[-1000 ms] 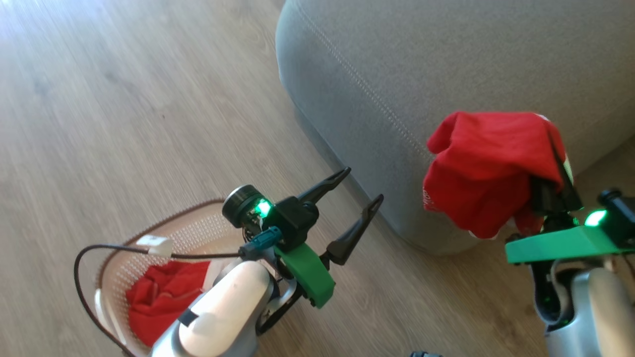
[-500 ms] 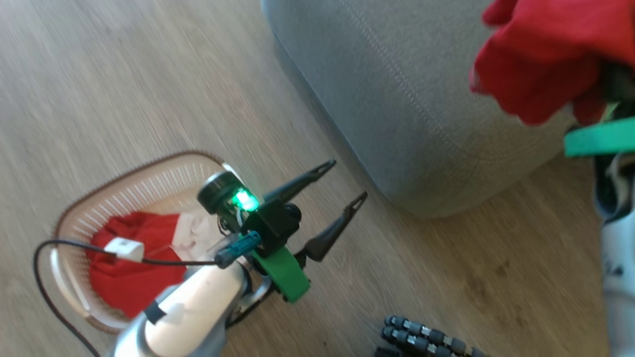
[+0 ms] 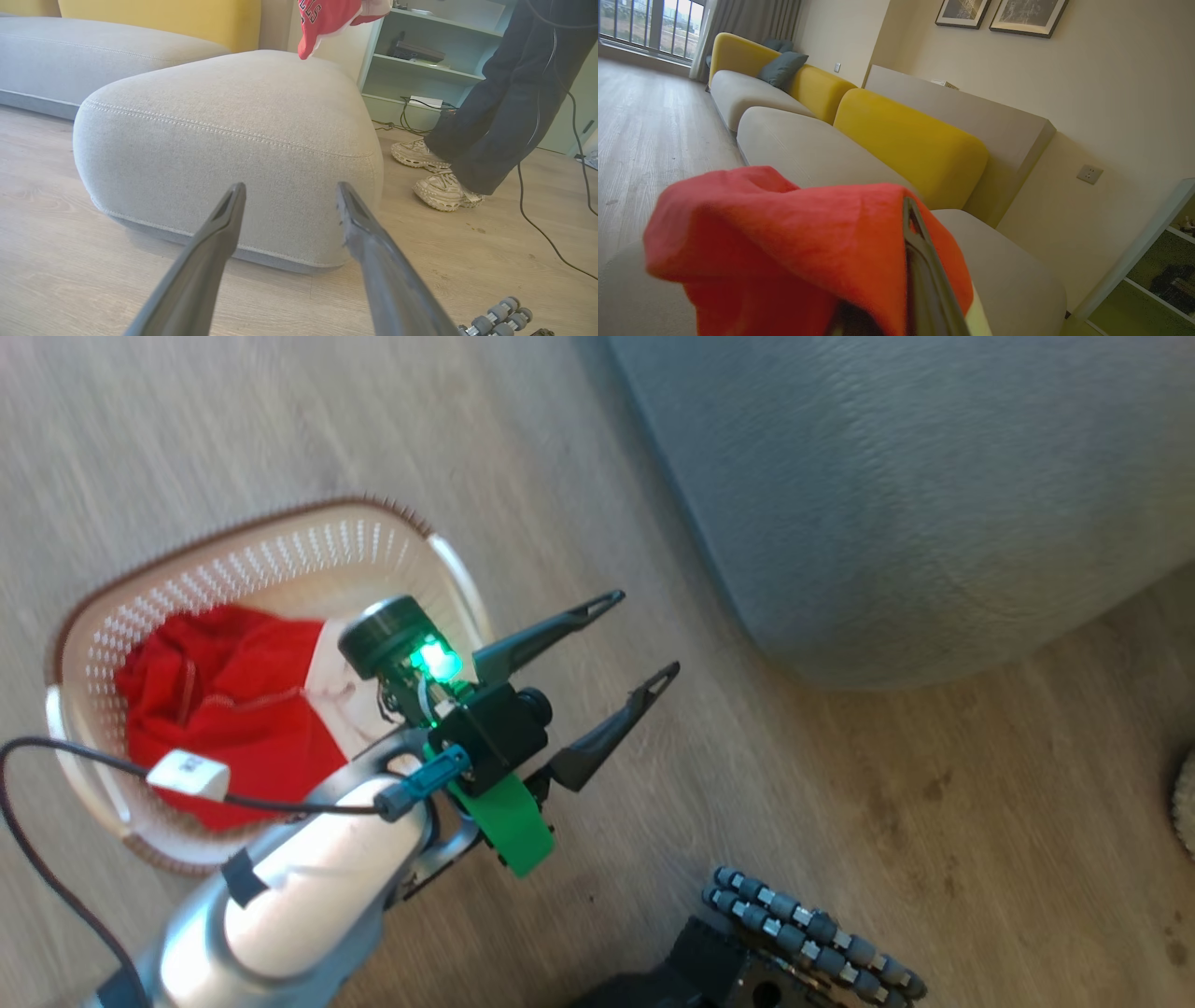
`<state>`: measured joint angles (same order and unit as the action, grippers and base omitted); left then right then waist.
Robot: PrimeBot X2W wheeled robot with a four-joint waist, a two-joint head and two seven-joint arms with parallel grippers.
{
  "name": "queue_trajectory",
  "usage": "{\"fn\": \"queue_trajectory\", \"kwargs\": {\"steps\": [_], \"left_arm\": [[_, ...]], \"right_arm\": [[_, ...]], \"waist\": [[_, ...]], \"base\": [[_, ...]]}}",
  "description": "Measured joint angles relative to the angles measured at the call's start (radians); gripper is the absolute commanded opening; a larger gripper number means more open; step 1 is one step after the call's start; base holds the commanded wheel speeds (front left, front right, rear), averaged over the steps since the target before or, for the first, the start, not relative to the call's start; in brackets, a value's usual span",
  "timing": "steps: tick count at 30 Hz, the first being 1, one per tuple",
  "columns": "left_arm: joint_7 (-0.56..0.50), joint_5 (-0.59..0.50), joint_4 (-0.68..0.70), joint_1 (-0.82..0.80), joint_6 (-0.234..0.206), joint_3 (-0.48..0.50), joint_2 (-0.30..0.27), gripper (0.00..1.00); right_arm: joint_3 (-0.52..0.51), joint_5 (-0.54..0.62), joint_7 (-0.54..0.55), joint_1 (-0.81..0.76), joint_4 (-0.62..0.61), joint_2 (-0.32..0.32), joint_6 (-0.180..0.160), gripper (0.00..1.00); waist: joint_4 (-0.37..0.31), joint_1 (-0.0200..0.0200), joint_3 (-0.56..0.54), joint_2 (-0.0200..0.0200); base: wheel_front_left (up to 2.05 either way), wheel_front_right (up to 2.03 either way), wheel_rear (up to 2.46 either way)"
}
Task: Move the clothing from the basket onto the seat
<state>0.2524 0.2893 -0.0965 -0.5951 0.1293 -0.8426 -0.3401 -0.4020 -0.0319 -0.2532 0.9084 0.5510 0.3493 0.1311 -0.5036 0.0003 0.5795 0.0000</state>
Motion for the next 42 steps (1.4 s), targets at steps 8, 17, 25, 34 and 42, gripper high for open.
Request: {"fn": "queue_trajectory", "kwargs": {"steps": [8, 17, 25, 34, 42], "left_arm": [[0.0, 0.0, 0.03, -0.045, 0.0, -0.017, -0.049, 1.0], [0.0, -0.003, 0.067, -0.08, 0.0, -0.031, -0.074, 1.0], [0.005, -0.009, 0.093, -0.112, 0.0, -0.051, -0.078, 1.0], [0.005, -0.009, 0.095, -0.117, 0.0, -0.053, -0.085, 1.0], [0.005, -0.008, 0.091, -0.117, 0.0, -0.053, -0.041, 1.0]], "right_arm": [[-0.179, 0.036, 0.06, 0.178, 0.12, 0.042, 0.0, 0.0], [-0.356, 0.11, 0.091, 0.338, 0.082, 0.034, 0.0, 0.0], [-0.589, 0.23, 0.141, 0.324, 0.087, -0.008, 0.0, 0.0], [-0.608, 0.251, 0.085, 0.283, 0.218, -0.075, 0.0, 0.88], [-0.468, 0.188, 0.011, 0.218, 0.344, -0.001, 0.0, 1.0]], "waist": [[0.057, 0.0, 0.118, 0.0], [0.115, -0.0001, 0.221, 0.0], [0.17, -0.0002, 0.272, 0.0], [0.182, -0.0001, 0.276, 0.0], [0.193, -0.0003, 0.205, 0.0]], "base": [[0.0, 0.0, 0.0], [0.0, 0.0, 0.0], [0.0, 0.0, 0.0], [0.0, 0.0, 0.0], [0.0, 0.0, 0.0]]}}
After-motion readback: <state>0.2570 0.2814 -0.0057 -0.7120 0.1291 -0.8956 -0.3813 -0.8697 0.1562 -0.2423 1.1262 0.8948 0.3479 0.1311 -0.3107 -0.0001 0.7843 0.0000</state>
